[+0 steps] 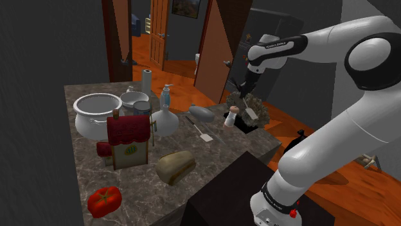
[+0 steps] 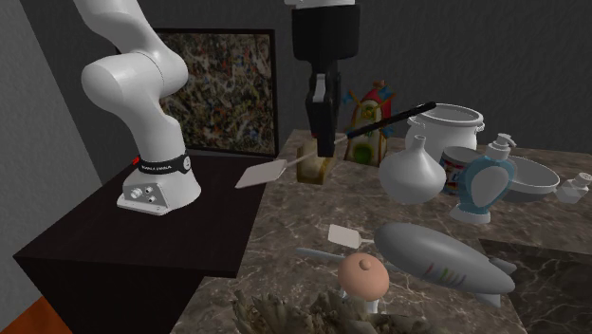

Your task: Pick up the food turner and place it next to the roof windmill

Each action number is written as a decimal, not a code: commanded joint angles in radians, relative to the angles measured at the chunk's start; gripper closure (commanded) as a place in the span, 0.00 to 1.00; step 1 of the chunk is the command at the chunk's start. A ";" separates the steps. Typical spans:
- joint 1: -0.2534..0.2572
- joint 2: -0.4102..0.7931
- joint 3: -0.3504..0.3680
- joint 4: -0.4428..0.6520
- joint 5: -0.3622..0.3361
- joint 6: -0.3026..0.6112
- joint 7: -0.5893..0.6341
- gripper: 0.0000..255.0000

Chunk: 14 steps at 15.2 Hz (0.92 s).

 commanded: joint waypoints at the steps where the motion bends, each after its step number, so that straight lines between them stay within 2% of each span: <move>1: 0.001 -0.007 0.003 0.022 -0.001 -0.030 0.003 1.00; 11: 0.003 -0.033 0.014 0.134 -0.005 -0.166 0.010 1.00; 14: 0.017 -0.069 0.050 0.102 -0.010 -0.171 0.064 1.00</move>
